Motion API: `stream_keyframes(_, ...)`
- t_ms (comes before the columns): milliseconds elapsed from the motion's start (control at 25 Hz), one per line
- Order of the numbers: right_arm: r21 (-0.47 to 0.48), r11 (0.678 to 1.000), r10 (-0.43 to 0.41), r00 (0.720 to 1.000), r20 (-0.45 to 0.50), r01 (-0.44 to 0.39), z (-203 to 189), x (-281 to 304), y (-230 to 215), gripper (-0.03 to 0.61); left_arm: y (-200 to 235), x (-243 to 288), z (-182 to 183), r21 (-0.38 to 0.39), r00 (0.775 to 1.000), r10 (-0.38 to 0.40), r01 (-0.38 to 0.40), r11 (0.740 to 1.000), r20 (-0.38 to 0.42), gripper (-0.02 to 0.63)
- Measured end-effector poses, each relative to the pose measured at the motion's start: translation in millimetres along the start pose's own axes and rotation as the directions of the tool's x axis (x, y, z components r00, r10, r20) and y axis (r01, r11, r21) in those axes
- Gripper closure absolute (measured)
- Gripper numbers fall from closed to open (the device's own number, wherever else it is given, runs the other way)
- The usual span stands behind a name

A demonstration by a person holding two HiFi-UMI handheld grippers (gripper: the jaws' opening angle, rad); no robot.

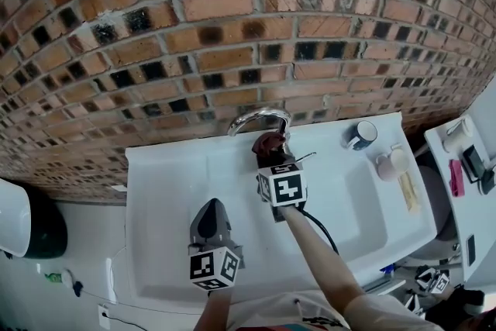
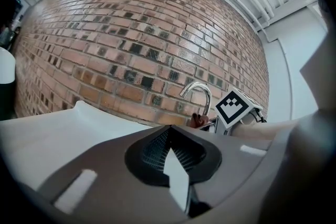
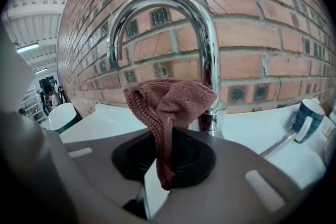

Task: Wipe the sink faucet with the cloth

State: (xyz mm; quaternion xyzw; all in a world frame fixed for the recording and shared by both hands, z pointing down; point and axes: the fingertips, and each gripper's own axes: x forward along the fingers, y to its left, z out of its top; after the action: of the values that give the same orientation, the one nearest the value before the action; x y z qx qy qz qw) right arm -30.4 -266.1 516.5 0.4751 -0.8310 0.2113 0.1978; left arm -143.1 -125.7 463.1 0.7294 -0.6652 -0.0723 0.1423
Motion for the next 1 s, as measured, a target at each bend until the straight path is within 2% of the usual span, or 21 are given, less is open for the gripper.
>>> stream_keyframes(120,0.009,1.0,0.021,1.0,0.024,-0.021,1.7,0.6,2.9,0.535,1.8,-0.1,1.0,-0.001,1.0,0.003,-0.003,1.0,0.006,0.607)
stream_keyframes(280,0.052,0.995,0.072,0.981,0.181,-0.082,34.4,-36.1,4.1,0.535,-1.4,-1.0,13.6,0.01,0.999,-0.007,0.006,1.0,0.033,0.607)
stream_keyframes(440,0.072,0.986,0.114,0.927,0.359,-0.149,71.9,-108.3,7.6,0.535,-9.3,-7.3,48.6,0.041,0.994,-0.027,0.023,0.999,0.108,0.607)
stream_keyframes(560,0.076,0.978,0.142,0.884,0.445,-0.195,72.2,-164.4,12.7,0.535,-16.3,-21.6,81.1,0.066,0.986,-0.028,0.017,0.998,0.167,0.607)
stream_keyframes(720,0.111,0.965,0.153,0.859,0.489,-0.236,46.4,-212.4,21.1,0.535,-28.2,-34.1,105.0,0.074,0.973,-0.05,0.034,0.997,0.227,0.607)
stream_keyframes(1000,0.151,0.957,0.145,0.857,0.495,-0.249,19.5,-237.8,23.3,0.535,-65.7,-39.1,116.0,0.107,0.962,-0.123,0.099,0.989,0.243,0.607)
